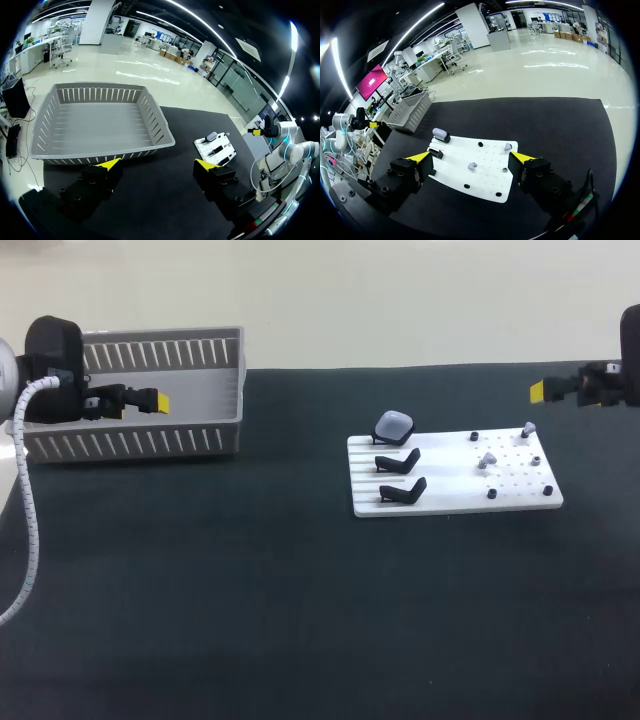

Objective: Pick up each earbud case from the left stands, insert the matching earbuds, close the lid, and place the case in the box.

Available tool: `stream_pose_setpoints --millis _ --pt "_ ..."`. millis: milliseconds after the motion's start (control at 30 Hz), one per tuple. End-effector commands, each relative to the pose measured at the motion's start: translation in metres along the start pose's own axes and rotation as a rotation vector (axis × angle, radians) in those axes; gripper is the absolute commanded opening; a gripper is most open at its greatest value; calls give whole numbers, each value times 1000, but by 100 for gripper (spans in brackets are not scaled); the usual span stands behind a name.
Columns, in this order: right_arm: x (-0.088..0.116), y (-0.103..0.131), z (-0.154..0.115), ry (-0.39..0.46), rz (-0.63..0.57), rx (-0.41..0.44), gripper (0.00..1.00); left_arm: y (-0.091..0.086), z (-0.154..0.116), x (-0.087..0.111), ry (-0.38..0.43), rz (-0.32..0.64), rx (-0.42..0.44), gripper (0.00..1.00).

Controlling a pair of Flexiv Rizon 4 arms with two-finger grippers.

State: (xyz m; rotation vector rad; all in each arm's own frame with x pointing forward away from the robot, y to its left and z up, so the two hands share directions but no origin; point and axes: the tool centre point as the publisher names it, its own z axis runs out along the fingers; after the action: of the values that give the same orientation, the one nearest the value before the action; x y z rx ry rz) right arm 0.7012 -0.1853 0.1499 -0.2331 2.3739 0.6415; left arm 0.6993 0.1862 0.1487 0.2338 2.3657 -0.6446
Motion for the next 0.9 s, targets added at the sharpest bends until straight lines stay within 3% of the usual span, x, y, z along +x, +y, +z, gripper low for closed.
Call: stream_pose_setpoints --millis 33,600,800,900 --pt "0 0 0 -1 -1 -2 100 -1 0 -1 5 -1 -7 100" --pt "0 0 0 -1 -1 -2 100 -1 0 -1 5 -1 -7 100" --pt "0 0 0 -1 -1 -2 100 -15 -2 -4 -47 89 198 100" --pt "0 0 0 -1 -1 -2 100 -22 1 -4 -58 146 256 100"
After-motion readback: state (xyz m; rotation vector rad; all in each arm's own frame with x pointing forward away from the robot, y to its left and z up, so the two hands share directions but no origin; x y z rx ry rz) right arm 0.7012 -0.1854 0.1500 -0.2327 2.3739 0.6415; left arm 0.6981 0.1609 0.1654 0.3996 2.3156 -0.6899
